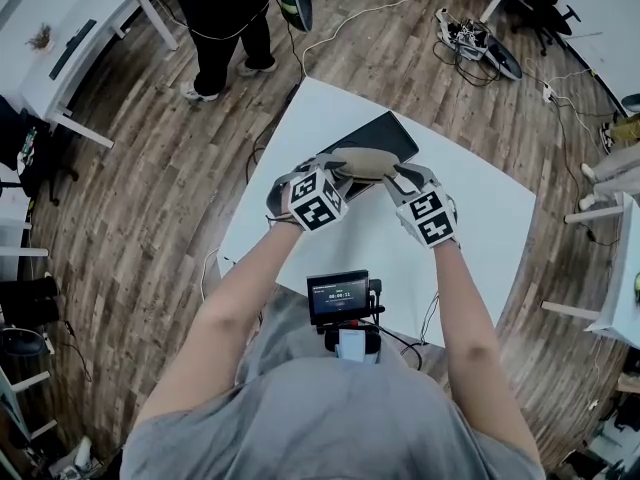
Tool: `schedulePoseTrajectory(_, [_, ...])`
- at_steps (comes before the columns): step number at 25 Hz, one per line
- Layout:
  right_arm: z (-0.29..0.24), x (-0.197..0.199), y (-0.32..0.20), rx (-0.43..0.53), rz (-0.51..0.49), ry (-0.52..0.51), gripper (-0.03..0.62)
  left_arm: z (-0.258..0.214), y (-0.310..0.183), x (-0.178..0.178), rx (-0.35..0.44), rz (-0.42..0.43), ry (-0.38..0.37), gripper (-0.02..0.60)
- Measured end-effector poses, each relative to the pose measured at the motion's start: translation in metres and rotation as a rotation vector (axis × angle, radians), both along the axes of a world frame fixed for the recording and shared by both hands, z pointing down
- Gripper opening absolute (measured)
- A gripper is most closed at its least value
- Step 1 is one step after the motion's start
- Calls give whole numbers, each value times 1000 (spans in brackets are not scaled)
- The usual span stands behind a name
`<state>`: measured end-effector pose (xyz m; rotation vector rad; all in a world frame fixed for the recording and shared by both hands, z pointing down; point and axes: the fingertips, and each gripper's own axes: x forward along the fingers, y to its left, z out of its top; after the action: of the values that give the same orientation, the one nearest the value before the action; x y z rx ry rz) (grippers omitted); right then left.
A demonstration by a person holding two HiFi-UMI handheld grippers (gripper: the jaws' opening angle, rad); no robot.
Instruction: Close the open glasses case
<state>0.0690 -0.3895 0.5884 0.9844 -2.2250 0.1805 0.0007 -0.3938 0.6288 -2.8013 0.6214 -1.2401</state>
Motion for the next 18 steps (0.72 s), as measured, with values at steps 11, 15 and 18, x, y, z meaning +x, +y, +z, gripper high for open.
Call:
schedulePoseTrajectory(11, [-50, -22, 70, 33, 67, -414, 100, -86, 58, -21, -102, -96, 520, 114])
schedulePoseTrajectory(15, [-52, -16, 94, 30, 93, -463, 96, -89, 82, -34, -88, -104, 545, 73])
schedulePoseTrajectory(18, [-49, -10, 111, 10, 106, -479, 78, -87, 98, -37, -95, -96, 541, 42])
